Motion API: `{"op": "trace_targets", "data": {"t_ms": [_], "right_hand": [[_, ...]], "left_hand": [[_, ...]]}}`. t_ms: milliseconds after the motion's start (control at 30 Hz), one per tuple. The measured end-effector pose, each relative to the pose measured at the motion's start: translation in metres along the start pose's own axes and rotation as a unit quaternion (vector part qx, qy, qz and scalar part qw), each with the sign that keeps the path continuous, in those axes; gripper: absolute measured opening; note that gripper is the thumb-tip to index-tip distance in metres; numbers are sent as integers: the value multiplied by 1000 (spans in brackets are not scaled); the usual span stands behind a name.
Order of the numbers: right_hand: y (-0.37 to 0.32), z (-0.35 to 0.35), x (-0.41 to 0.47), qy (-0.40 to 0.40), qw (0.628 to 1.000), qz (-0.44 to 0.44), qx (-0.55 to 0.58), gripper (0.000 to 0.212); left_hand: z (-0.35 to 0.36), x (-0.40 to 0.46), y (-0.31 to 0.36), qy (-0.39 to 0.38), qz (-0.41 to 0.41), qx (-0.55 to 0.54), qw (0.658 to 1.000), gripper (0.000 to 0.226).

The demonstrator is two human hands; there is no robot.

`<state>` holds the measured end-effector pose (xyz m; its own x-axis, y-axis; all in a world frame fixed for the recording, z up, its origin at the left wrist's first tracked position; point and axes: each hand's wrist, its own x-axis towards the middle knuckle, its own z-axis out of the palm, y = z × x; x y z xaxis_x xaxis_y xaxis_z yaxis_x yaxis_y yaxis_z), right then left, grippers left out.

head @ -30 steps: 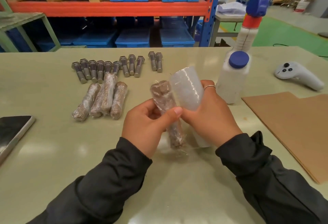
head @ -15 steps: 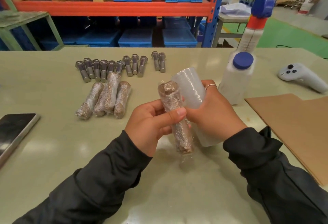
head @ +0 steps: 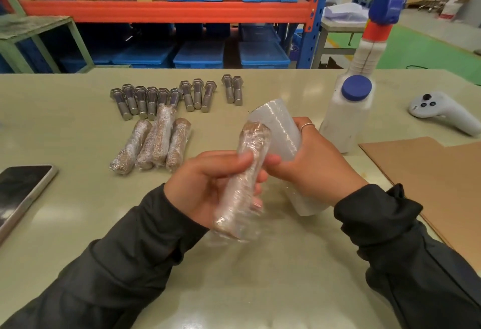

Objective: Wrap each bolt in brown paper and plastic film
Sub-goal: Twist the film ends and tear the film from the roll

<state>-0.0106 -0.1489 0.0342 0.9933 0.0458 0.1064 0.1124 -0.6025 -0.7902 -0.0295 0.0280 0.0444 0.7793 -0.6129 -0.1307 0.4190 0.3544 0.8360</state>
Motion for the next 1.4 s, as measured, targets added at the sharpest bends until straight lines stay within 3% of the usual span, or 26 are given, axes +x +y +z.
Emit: {"op": "trace_targets", "data": {"t_ms": [200,467,567,733,1133,1267,1400], "right_hand": [[2,0,1,22,1000,3,-5,59],[0,9,-6,47,996,-40,-69,61],[0,11,-6,45,995,-52,-78,61],[-1,11,-6,34,996,-44,-64,62],[-1,9,-6,14,997,-34,-64,68],[4,0,2,27,999,28,-16,61],[13,-11,7,63,990,106,71,61]], "left_hand": [[-3,8,-2,64,30,21,997,22],[-5,19,-17,186,22,5,982,31],[-2,22,-20,216,57,4,975,50],[3,21,-20,236,146,-2,961,51],[2,10,-9,171,250,47,952,38],[-3,2,1,109,280,49,952,47],[-13,4,5,107,240,5,965,51]]}}
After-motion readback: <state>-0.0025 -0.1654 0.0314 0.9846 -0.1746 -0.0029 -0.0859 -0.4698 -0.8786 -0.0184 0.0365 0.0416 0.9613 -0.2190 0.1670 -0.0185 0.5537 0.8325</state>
